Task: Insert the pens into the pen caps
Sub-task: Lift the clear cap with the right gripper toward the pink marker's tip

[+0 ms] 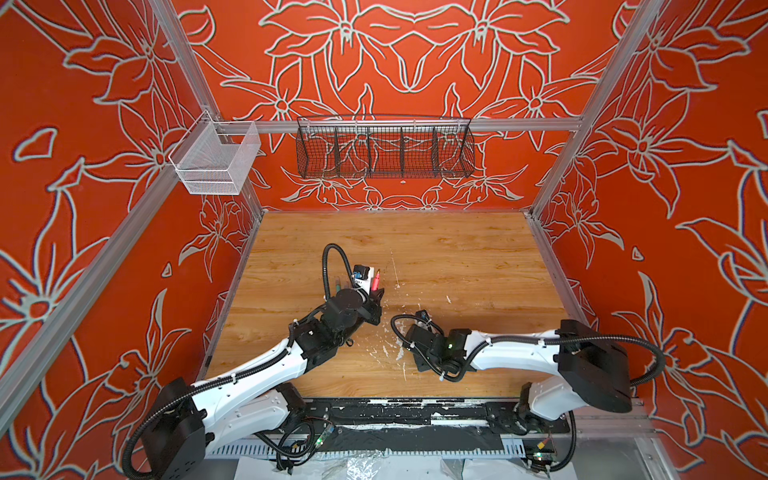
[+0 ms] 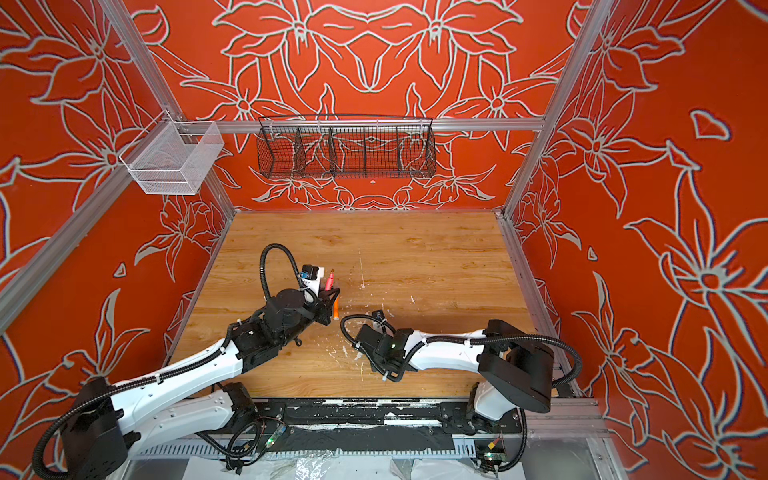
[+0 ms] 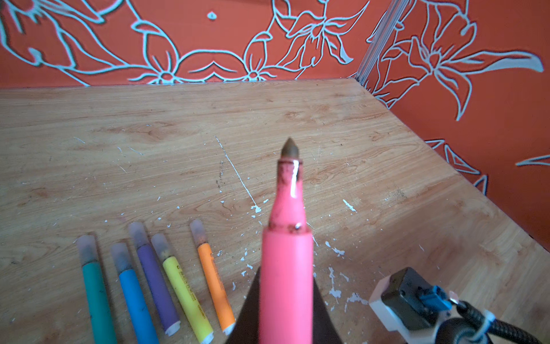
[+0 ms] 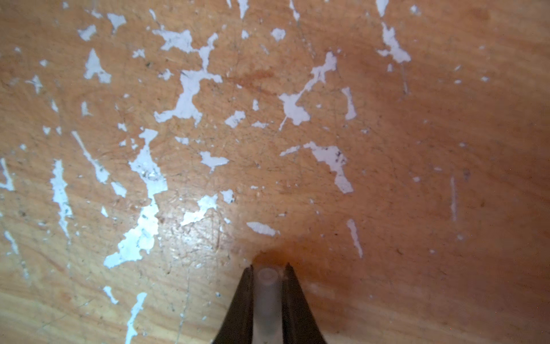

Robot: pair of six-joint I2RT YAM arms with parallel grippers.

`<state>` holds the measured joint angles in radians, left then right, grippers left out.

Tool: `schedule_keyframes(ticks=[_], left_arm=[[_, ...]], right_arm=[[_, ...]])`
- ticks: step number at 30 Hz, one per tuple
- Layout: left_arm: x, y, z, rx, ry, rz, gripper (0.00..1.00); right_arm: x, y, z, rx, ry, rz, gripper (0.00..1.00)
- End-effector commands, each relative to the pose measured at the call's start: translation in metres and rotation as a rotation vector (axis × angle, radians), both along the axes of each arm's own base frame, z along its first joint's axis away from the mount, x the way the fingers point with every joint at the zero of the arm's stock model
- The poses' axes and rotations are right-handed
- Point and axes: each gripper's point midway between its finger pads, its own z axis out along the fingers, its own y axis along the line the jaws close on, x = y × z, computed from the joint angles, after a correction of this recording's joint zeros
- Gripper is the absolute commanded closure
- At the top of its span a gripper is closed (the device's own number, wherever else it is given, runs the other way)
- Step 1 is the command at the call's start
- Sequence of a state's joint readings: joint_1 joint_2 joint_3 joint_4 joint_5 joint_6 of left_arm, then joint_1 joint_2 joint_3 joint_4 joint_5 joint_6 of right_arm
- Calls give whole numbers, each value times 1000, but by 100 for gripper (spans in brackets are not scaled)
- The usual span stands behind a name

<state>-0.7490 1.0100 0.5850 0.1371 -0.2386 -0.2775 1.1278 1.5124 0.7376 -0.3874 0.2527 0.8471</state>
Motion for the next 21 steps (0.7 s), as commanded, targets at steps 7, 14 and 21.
schedule_keyframes(ticks=[7, 14, 21], left_arm=[[-31, -29, 25, -122, -87, -249, 100], [-49, -28, 38, -182, -163, -321, 100], [-60, -38, 41, -210, -179, -403, 100]], right_arm=[[29, -3, 101, 252, -174, -81, 100], [48, 15, 252, 736, -511, -70, 100], [53, 31, 317, 1082, -689, -65, 100]])
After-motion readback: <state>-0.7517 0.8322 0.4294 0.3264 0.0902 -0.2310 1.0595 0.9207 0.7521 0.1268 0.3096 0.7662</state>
